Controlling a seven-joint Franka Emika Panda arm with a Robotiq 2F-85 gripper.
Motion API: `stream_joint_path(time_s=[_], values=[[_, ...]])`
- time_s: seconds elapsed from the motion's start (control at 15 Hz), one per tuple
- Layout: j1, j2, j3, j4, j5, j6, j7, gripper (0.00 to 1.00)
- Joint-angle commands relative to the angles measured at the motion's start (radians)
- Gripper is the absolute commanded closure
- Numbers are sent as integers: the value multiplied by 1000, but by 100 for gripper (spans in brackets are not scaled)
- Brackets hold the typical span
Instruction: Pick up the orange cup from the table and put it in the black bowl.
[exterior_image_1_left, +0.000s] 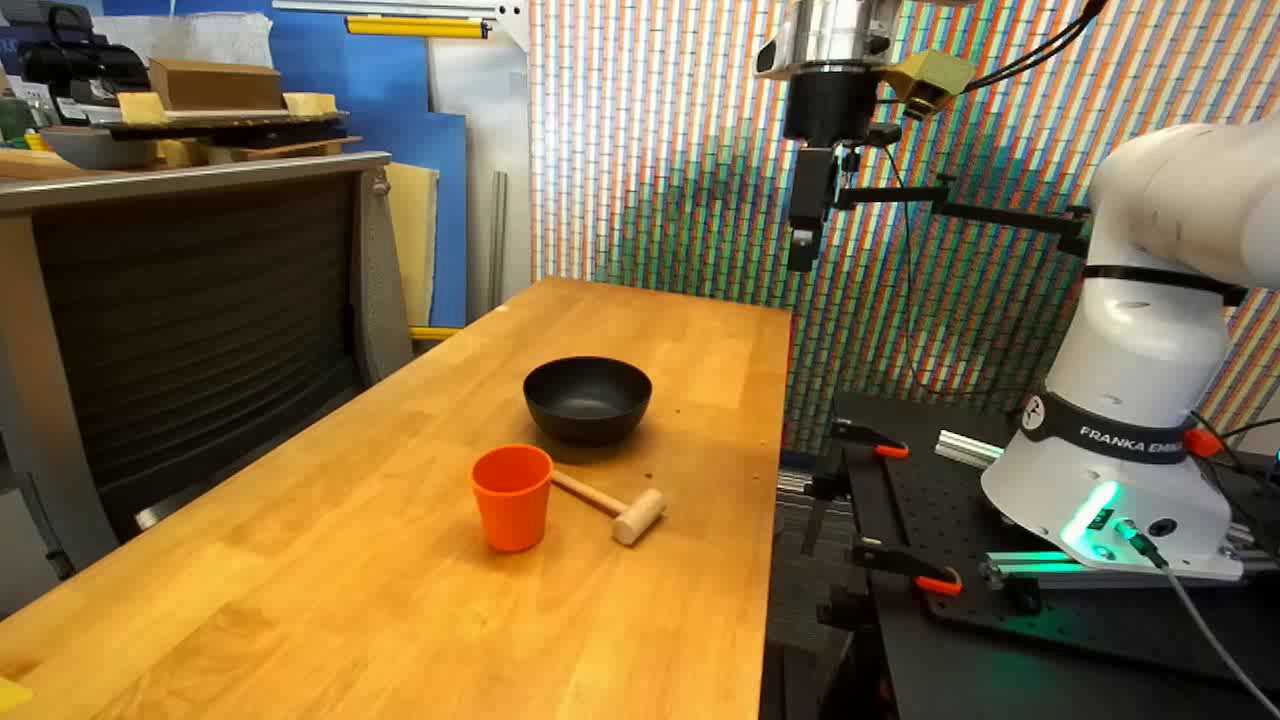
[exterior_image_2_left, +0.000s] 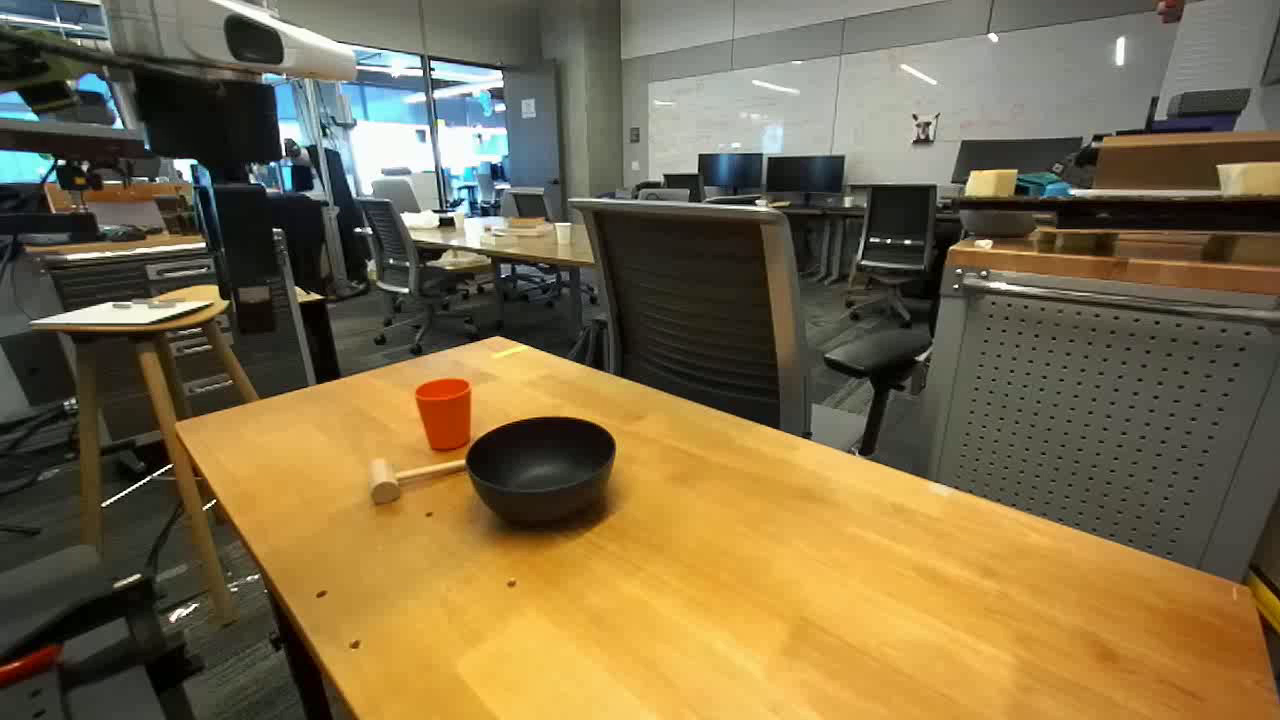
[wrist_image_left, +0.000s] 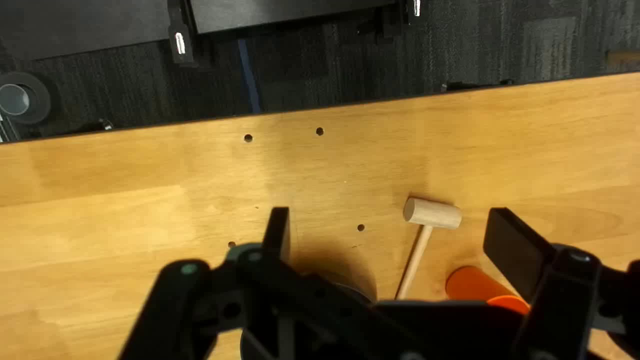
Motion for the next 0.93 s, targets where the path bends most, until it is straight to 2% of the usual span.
stream_joint_path(time_s=[0.0,0.2,0.6,0.87], values=[[-4,0,4,4,2,-2,-2,0],[-4,-1,4,6,2,-2,-2,0],[21,346,104,159,-38,184,58,0],[35,587,158,329,-121,230,84,0]])
